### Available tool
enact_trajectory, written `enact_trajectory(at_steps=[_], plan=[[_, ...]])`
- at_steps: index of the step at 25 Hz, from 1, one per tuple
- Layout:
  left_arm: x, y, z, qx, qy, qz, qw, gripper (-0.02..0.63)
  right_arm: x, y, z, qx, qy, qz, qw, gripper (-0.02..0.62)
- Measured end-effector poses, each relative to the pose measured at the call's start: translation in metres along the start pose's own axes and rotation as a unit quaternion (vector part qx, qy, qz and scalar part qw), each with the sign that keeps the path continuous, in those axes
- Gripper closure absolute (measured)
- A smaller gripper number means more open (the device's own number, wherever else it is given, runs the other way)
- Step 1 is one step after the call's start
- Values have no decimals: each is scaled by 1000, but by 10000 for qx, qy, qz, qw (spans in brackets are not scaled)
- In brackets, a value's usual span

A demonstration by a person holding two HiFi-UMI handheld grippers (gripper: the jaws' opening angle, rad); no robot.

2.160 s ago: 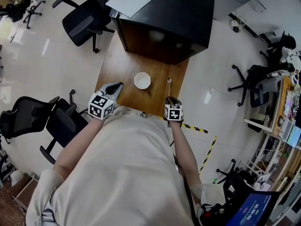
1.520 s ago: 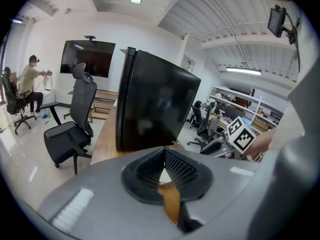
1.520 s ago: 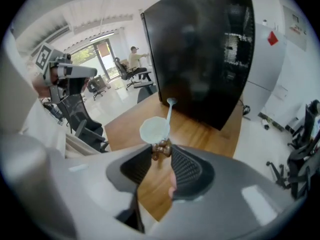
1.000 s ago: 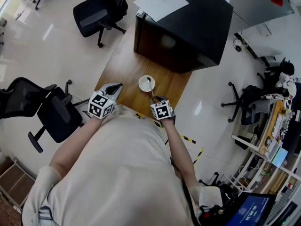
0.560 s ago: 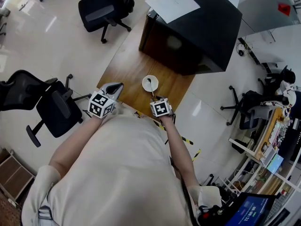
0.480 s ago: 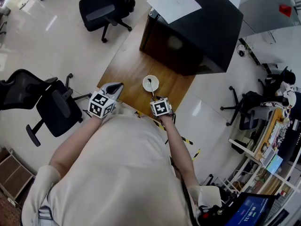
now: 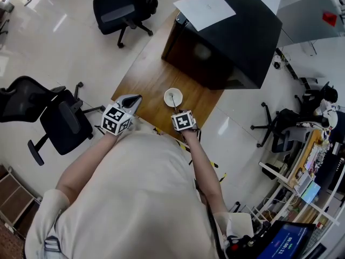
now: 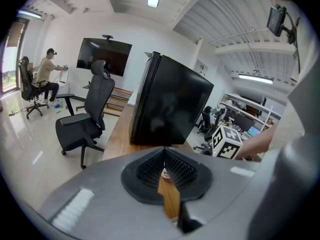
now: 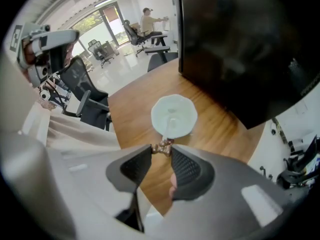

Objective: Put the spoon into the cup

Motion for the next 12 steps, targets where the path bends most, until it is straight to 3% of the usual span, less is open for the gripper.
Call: enact_trajectory(at_steps=[5, 12], plan=[[2, -2, -1, -36, -4, 13, 10000, 601, 8, -6, 12, -115, -409, 2, 9991, 469], [-7, 3, -8, -110, -76, 79, 9999, 601, 5, 4, 11, -144, -203, -42, 9997, 469]])
Point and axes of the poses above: the fingertips, and each gripper's own axes: x forward along the fingers, y to its left, z out of its top, the point moved 9 cm from there along -x, backward along the fingers, and after that the axes turned 4 degrees about -x, right-handed, at the moved point
